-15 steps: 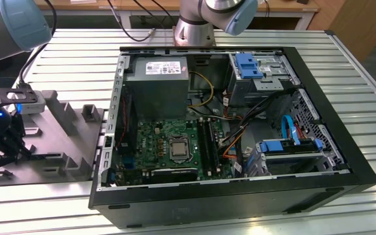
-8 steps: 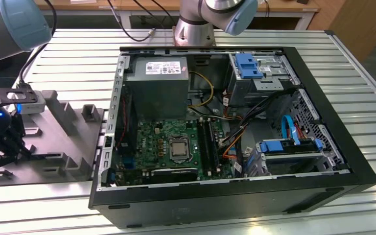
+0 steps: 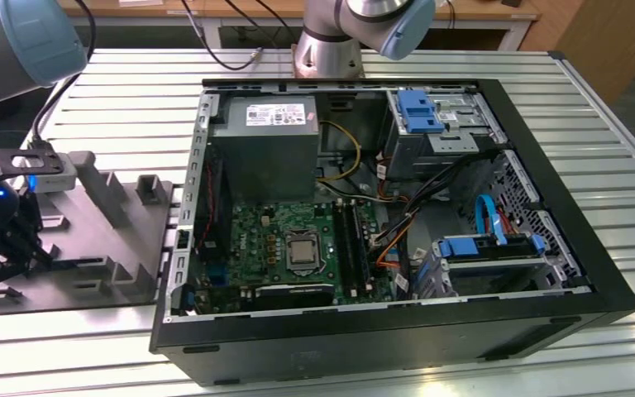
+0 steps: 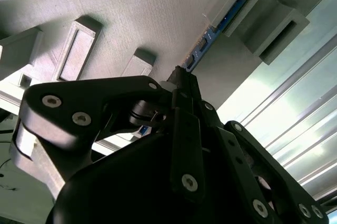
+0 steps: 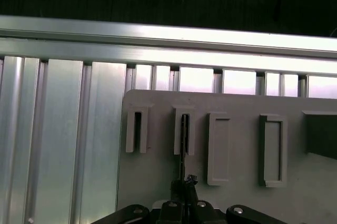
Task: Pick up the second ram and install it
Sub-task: 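Pick up the second ram and move it above second insertion slot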
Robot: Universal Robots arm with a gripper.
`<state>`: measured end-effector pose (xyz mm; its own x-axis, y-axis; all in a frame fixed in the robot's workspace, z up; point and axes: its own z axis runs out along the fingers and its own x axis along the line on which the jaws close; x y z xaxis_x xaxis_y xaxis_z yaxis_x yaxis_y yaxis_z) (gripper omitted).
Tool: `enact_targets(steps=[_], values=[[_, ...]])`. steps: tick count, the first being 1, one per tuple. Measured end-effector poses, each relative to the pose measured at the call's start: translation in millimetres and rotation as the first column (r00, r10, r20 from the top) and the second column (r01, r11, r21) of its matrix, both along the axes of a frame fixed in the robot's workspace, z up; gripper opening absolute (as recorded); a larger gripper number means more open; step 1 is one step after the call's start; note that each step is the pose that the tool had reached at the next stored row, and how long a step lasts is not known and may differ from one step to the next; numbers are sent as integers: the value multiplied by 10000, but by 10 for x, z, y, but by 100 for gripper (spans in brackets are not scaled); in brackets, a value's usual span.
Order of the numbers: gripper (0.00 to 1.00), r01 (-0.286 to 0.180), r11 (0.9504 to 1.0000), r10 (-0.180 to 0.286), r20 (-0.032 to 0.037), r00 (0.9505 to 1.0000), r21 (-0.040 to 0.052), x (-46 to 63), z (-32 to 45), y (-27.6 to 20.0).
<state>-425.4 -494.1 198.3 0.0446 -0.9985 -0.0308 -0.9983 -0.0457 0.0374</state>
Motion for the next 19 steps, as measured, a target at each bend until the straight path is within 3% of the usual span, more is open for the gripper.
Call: enact_targets(steps=[3, 6, 19], values=[[12, 1, 10000, -1, -1, 10000, -1, 0, 1, 0], [12, 334, 9994, -334, -2, 9994, -2, 0, -1, 0], [12, 348, 9994, -348, 3, 9994, 2, 0, 32, 0]])
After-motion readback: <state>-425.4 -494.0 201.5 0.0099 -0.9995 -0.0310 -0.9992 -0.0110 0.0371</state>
